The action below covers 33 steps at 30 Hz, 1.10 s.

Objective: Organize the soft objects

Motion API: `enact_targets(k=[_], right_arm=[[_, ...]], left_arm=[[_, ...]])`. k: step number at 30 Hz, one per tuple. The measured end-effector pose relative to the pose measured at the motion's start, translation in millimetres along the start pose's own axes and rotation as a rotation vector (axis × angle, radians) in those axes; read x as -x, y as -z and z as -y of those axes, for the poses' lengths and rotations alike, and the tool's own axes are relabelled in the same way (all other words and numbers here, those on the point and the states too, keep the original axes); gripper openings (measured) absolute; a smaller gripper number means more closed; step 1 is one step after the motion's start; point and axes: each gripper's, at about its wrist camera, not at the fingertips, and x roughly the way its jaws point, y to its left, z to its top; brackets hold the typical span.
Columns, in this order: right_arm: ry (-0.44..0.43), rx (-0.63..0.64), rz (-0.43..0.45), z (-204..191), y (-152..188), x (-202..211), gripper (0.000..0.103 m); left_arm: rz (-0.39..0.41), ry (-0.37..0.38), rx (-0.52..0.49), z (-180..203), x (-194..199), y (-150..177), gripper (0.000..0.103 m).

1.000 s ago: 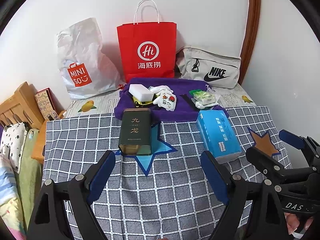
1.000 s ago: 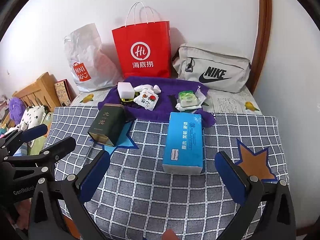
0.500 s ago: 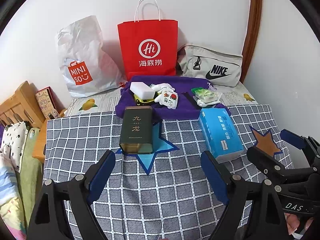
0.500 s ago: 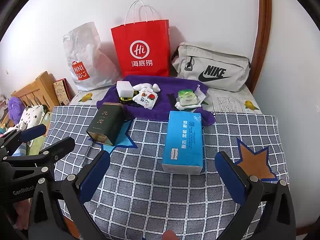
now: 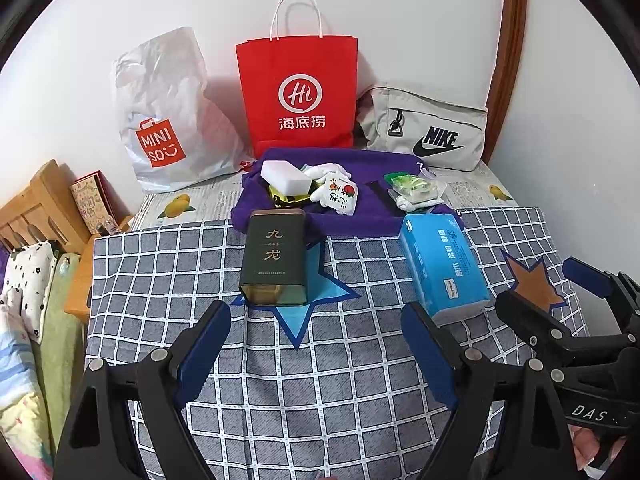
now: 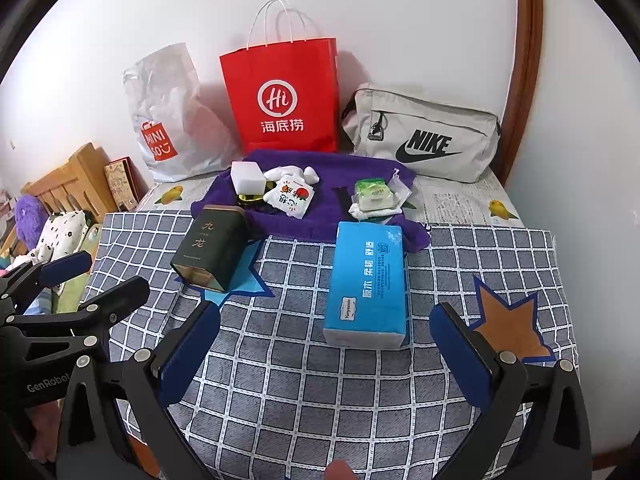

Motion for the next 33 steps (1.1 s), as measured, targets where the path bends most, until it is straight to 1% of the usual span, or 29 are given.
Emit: enact_targets(k=[33], right_arm=[[0.01, 0.0, -0.003, 0.6, 1.3, -2.3, 0.103]], left_arm=[[-0.008, -0.006, 0.002, -1.6, -2.3, 0.5, 0.086]])
